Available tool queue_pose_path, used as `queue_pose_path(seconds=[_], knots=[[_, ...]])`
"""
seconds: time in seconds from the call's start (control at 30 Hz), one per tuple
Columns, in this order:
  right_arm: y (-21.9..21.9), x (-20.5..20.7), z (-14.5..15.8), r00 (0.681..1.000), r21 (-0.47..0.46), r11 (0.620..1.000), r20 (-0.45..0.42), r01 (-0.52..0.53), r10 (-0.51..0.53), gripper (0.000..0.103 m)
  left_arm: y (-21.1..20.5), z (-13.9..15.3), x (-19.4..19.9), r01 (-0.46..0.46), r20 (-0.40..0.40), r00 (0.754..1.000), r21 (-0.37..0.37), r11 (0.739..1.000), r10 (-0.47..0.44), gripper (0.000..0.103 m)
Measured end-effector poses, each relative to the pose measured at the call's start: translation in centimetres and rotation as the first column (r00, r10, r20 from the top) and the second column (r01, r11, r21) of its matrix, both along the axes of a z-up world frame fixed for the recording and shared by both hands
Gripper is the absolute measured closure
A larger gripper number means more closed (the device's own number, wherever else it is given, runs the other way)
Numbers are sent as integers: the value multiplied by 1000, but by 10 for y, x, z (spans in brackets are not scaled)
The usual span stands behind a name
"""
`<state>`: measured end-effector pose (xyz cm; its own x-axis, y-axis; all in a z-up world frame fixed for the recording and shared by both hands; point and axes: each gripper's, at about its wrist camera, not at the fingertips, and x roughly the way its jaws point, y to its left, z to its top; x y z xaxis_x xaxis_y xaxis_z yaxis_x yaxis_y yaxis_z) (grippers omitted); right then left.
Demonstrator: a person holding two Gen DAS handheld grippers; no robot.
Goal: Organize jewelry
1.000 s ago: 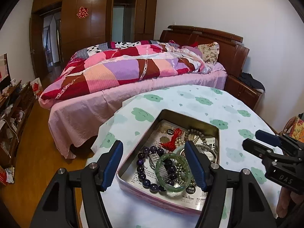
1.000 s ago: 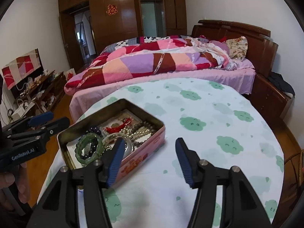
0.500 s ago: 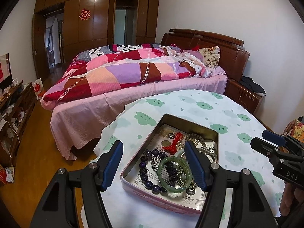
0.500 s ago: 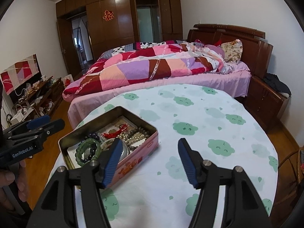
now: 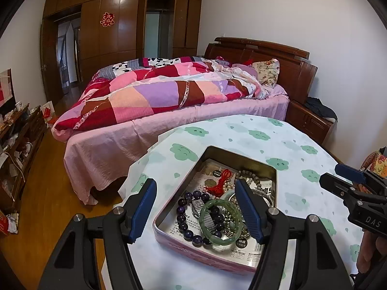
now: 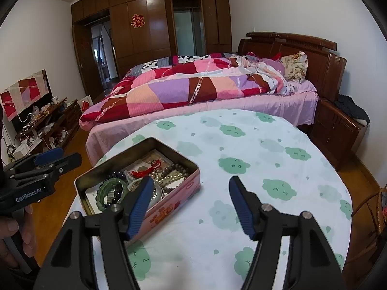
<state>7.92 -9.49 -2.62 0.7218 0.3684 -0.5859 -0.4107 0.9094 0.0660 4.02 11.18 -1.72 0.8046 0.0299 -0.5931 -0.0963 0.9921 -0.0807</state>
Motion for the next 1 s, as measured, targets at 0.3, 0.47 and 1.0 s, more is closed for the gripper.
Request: queue_pose_path(seconds=[0.3,0.47,1.0], knots=[[0,0,0,1000,1,1000,0,-1,1,33,0,-1,0,0,-2,1000,1,1000,0,36],[-2,1,1,1000,2,1000,1,3,-3,32,-1,-1,0,0,-2,1000,2,1000,0,36],[-5,0,2,1000,5,1000,7,8,-8,32,0,-4,-1,10,-3,1000,-13,1000,-10,36]])
